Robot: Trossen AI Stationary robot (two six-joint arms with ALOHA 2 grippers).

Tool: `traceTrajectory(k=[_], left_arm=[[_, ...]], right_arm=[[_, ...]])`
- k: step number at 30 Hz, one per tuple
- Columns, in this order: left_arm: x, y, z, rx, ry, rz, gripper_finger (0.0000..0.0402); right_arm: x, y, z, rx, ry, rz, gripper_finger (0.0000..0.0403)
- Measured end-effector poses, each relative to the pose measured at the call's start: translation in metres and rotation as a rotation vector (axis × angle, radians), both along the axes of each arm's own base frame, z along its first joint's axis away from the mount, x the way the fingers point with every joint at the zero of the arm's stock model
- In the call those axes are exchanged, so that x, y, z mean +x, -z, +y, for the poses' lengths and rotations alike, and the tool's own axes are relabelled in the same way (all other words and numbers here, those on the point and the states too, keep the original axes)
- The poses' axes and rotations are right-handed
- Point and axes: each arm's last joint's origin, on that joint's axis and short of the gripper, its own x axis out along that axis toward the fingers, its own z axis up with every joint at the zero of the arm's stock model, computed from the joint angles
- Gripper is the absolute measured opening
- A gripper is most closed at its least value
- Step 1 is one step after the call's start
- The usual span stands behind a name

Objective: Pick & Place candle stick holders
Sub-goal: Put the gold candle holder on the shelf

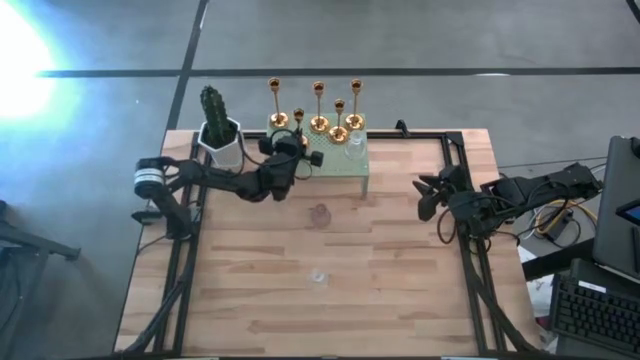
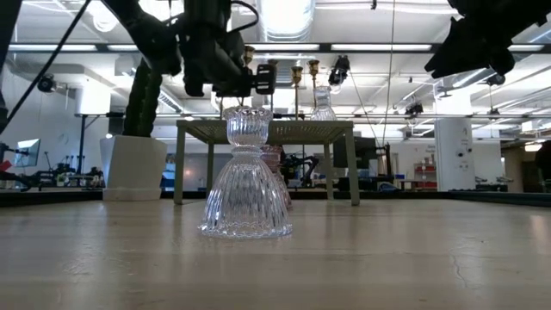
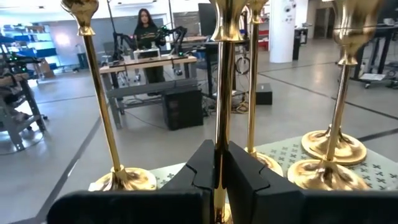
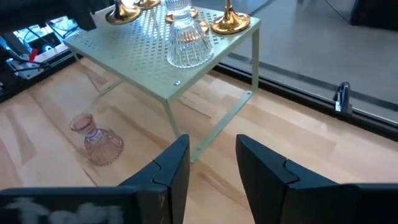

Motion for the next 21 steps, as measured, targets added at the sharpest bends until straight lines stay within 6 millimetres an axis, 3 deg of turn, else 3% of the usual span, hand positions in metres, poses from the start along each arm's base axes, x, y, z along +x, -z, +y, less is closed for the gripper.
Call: traceTrajectory(k=[21], left_arm=[[0.003, 0.024, 0.034, -0.015, 0.017, -0.029, 0.0020]], right_arm=[[0.000, 0.002, 0.000, -0.022, -0.013, 0.025, 0.0099]])
